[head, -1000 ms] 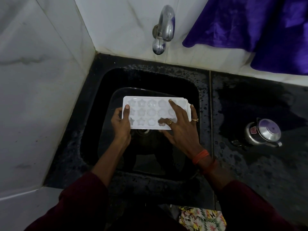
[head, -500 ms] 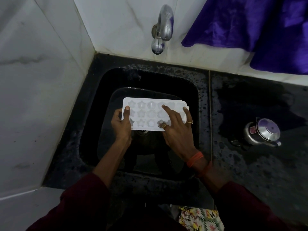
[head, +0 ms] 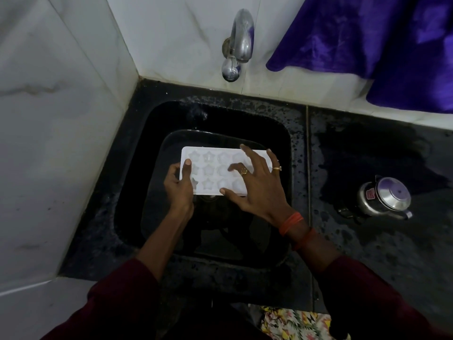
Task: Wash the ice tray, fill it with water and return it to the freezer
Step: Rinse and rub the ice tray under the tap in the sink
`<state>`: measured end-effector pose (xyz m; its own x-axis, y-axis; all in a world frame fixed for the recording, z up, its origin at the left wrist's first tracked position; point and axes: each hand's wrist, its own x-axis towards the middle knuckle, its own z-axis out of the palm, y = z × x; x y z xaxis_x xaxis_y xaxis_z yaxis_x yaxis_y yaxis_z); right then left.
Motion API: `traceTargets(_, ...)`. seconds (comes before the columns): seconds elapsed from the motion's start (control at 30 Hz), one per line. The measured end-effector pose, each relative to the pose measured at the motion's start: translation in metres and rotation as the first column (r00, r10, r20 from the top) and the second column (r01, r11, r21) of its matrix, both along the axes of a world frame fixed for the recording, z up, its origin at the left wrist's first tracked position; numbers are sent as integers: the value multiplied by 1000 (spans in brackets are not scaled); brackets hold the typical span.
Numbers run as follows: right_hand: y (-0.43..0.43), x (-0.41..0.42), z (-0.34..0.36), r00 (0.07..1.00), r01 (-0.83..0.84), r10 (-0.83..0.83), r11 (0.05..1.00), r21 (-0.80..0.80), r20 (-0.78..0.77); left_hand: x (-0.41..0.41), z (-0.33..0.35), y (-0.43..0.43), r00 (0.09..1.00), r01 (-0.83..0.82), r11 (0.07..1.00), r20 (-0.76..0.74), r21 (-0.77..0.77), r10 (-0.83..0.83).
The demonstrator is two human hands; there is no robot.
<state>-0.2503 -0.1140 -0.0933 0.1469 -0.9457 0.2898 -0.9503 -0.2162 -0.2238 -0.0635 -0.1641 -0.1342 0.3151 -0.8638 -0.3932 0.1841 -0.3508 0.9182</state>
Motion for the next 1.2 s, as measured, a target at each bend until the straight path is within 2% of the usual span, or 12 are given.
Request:
traceTargets(0.17, -17, 11, -4, 991, 51, -47, 998, 30, -123, -6, 2, 8, 999, 30, 1000, -14, -3, -30)
traceTargets(0.33, -23, 9, -7, 981, 83, -82, 997, -5, -176, -4, 2, 8, 999, 38, 999, -23, 11, -37)
traceTargets(0.43, -23, 7, -5, 983, 99, -102, 995, -22, -150, -6, 5, 6, 999, 37, 999, 9, 1, -37)
traceTargets(0.6, -24, 8, -5, 993, 111, -108, 992, 66, -55, -6, 5, 1, 998, 54, 998, -16, 17, -53)
traceTargets(0.93, -29, 2, 1, 975, 113, -112, 994, -9, -193, -4, 11, -2, 996, 89, 996, 27, -11, -89)
traceTargets(1.2, -17, 9, -6, 990, 101, -98, 995, 26, -98, -3, 6, 5, 998, 57, 998, 18, 37, -58)
